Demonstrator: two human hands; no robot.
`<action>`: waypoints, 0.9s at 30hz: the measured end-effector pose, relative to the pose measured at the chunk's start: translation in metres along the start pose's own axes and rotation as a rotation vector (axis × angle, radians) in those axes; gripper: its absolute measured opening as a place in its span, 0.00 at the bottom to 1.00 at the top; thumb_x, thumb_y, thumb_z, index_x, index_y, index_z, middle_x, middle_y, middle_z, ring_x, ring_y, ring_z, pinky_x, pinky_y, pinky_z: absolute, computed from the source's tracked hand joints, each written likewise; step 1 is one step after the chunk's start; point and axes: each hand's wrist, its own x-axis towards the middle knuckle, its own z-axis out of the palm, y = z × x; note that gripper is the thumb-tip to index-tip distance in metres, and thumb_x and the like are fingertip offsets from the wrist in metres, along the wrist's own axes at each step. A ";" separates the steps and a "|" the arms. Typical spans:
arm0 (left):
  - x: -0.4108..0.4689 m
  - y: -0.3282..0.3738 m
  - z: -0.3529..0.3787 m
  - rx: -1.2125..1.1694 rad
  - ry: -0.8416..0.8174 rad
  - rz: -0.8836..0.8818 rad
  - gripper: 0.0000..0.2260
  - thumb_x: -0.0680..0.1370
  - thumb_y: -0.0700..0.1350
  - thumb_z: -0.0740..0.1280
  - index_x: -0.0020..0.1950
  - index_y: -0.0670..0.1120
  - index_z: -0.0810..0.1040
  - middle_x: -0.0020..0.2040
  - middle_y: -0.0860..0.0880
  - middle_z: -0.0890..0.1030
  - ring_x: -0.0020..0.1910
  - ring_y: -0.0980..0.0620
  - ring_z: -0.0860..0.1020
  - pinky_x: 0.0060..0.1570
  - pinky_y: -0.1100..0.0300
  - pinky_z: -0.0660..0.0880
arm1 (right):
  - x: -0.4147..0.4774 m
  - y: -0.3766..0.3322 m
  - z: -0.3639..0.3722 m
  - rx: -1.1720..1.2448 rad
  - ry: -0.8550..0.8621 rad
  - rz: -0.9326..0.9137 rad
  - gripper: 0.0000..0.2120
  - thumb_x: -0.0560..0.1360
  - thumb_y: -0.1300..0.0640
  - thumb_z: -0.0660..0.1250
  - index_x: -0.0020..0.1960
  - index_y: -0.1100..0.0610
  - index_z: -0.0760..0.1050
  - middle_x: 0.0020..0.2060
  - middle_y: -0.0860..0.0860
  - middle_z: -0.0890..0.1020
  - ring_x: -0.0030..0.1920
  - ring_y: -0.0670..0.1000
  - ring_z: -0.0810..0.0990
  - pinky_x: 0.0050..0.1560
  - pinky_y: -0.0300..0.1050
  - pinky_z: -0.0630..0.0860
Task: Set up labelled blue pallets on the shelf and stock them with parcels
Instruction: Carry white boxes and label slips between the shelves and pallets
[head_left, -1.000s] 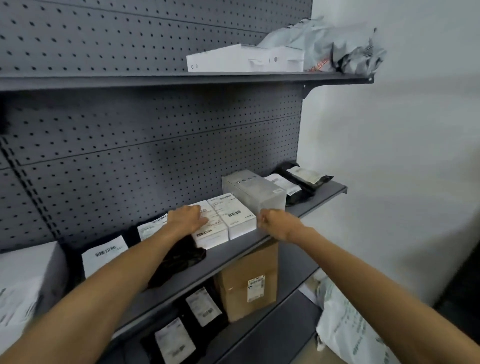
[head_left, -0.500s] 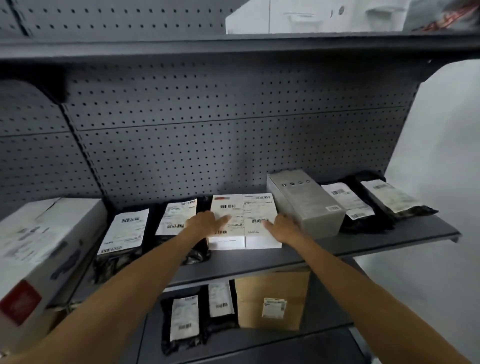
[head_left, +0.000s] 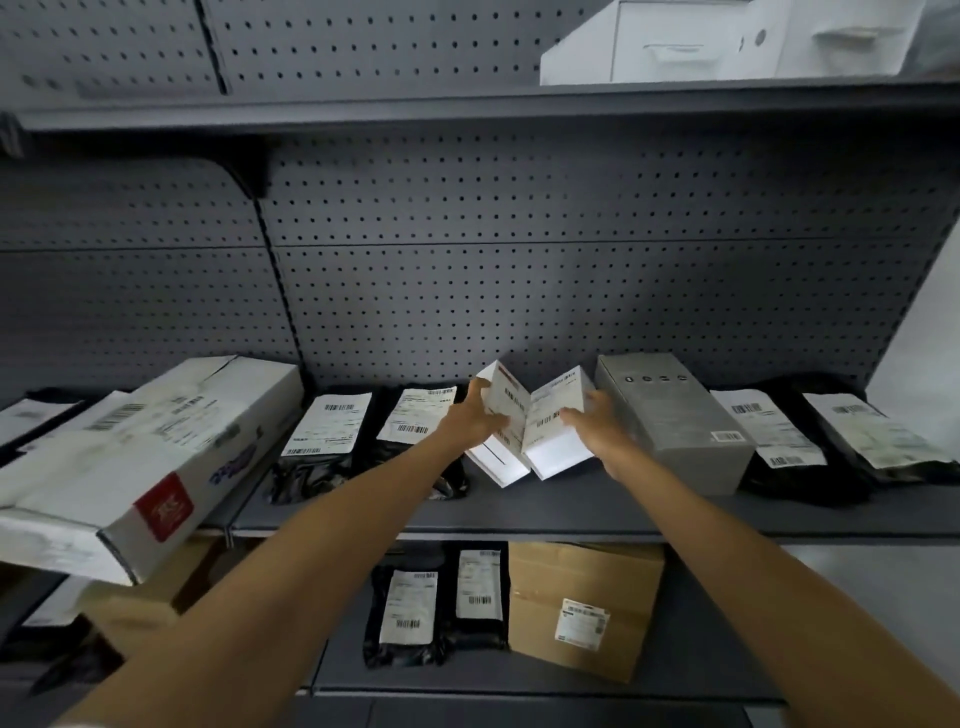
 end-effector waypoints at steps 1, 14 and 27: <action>-0.005 -0.001 -0.006 -0.030 0.018 0.009 0.23 0.78 0.47 0.66 0.70 0.50 0.60 0.61 0.42 0.78 0.56 0.41 0.78 0.56 0.50 0.76 | -0.002 -0.004 0.002 0.023 0.017 -0.020 0.24 0.75 0.55 0.66 0.69 0.56 0.64 0.60 0.54 0.77 0.53 0.56 0.80 0.49 0.53 0.80; -0.136 -0.110 -0.219 -0.083 0.408 0.123 0.17 0.79 0.47 0.66 0.65 0.49 0.63 0.56 0.40 0.80 0.50 0.40 0.81 0.48 0.45 0.80 | -0.115 -0.129 0.125 0.065 0.012 -0.280 0.23 0.77 0.51 0.62 0.70 0.51 0.61 0.62 0.55 0.74 0.54 0.58 0.78 0.53 0.55 0.79; -0.387 -0.319 -0.433 -0.141 0.819 -0.110 0.18 0.80 0.46 0.64 0.68 0.50 0.63 0.59 0.45 0.79 0.52 0.44 0.81 0.51 0.49 0.79 | -0.311 -0.280 0.405 0.065 -0.368 -0.552 0.21 0.79 0.51 0.59 0.70 0.52 0.62 0.59 0.52 0.75 0.52 0.55 0.75 0.46 0.47 0.71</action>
